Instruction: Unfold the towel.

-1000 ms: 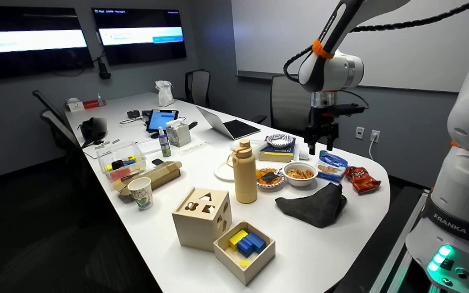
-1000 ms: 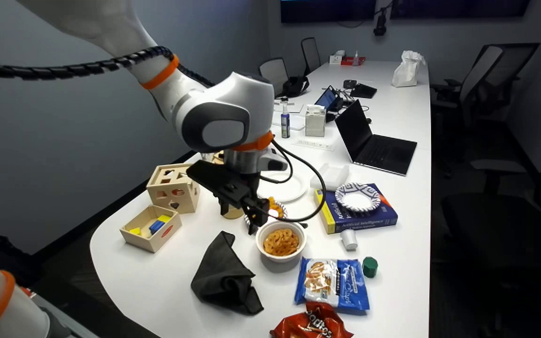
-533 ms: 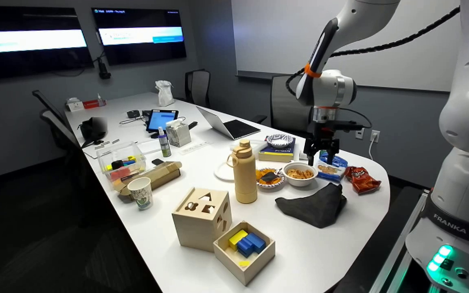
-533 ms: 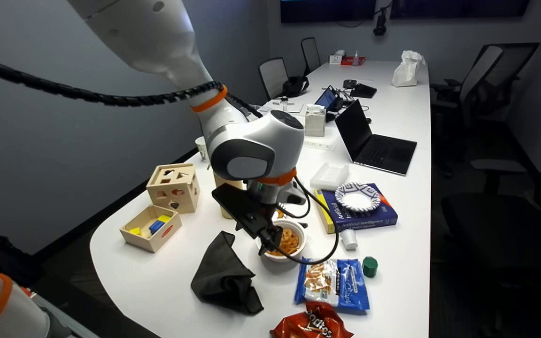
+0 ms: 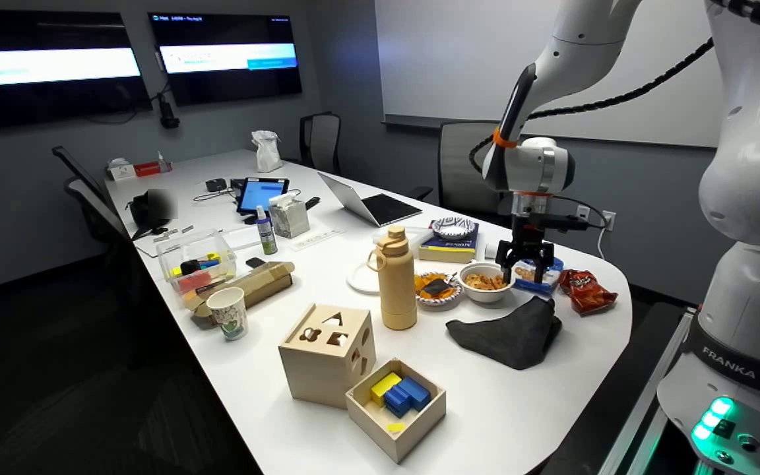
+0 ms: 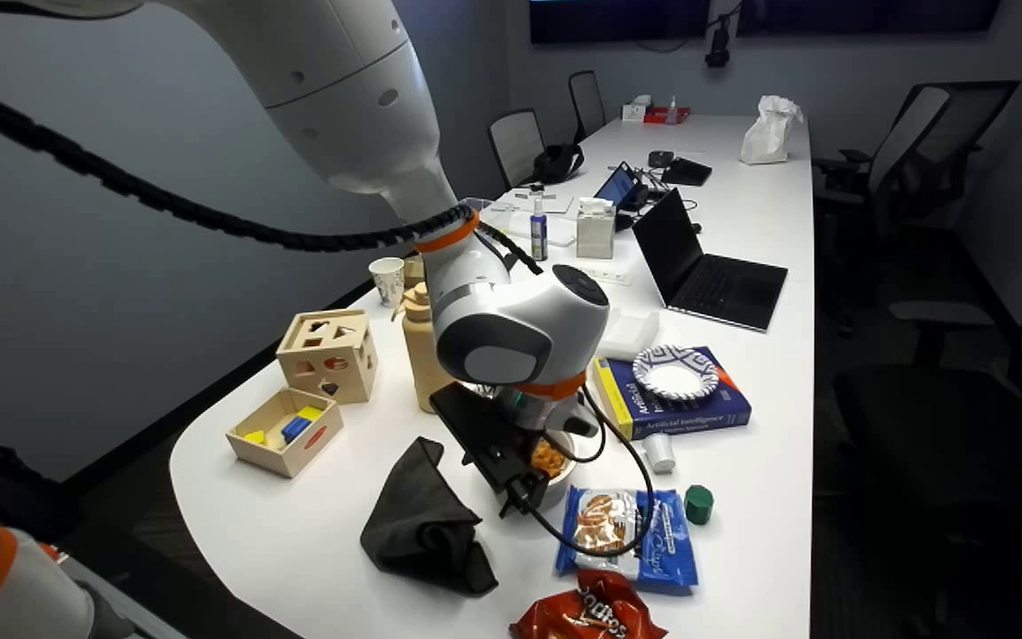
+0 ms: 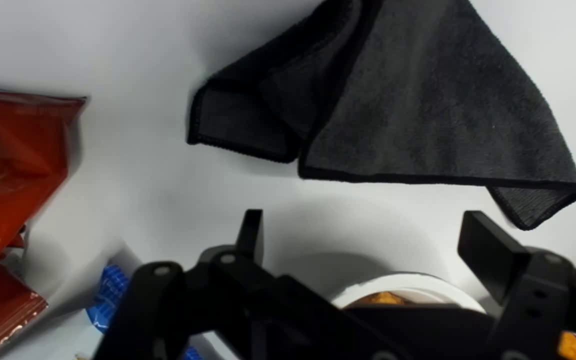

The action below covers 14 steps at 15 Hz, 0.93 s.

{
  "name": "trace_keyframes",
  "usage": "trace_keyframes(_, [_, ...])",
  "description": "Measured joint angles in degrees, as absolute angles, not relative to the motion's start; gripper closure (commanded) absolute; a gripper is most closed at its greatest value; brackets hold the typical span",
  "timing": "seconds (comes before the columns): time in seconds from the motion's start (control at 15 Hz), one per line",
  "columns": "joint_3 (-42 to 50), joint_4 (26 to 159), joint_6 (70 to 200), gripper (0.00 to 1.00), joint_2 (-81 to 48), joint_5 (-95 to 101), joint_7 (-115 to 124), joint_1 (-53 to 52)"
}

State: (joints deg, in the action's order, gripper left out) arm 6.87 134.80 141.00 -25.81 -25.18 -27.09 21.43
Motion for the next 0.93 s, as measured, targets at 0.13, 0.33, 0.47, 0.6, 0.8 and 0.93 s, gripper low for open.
trace_keyframes(0.13, [6.2,134.7,141.0,0.0,-26.8,-25.2,-27.2,23.0])
trace_keyframes(0.33, [5.1,134.7,140.8,0.0,-27.5,-25.3,-27.2,24.6])
trace_keyframes(0.47, [4.2,134.7,140.5,0.0,-27.7,-25.6,-27.2,25.3])
trace_keyframes(0.6, [3.6,134.7,140.3,0.0,-28.0,-26.0,-27.2,25.5])
trace_keyframes(0.8, [3.0,134.8,140.1,0.0,-28.6,-26.6,-27.2,25.5])
trace_keyframes(0.93, [2.7,135.0,140.0,0.0,-29.1,-27.1,-27.2,25.6])
